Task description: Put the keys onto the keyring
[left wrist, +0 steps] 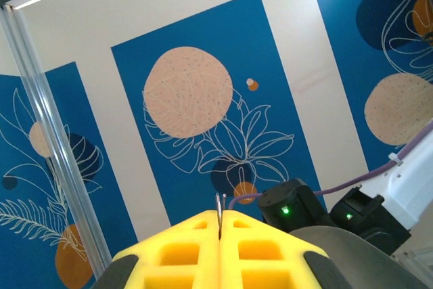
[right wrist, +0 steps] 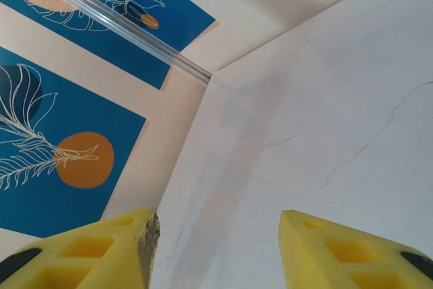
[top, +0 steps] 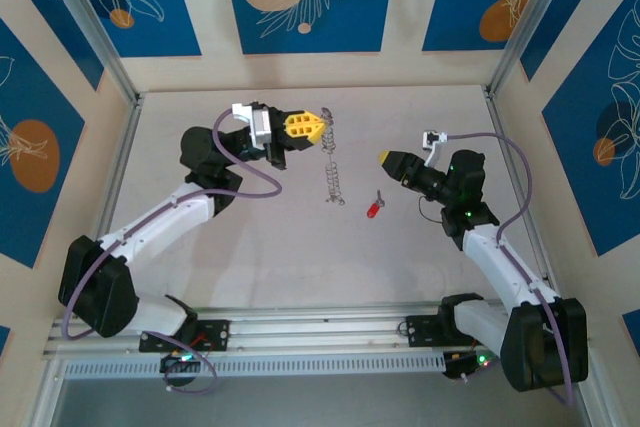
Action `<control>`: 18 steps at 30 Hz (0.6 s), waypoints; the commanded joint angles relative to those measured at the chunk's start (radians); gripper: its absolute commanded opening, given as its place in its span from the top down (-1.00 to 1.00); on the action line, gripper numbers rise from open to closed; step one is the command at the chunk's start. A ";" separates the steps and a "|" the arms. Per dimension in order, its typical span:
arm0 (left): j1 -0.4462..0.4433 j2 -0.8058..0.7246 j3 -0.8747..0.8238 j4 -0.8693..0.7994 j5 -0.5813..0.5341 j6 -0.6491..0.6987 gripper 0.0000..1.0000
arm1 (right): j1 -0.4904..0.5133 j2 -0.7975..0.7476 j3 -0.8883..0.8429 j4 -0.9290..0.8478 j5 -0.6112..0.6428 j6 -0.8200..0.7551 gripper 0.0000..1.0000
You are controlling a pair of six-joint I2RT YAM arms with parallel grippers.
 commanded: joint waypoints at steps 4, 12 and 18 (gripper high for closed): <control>-0.011 -0.032 0.049 -0.020 0.030 0.076 1.00 | 0.005 0.022 0.012 -0.074 0.061 -0.015 -0.02; -0.012 -0.030 -0.002 -0.032 -0.055 0.064 1.00 | 0.008 0.086 0.087 -0.393 0.186 -0.048 0.00; -0.013 -0.044 -0.068 -0.033 -0.117 0.028 1.00 | 0.029 0.143 0.065 -0.477 0.295 -0.046 0.01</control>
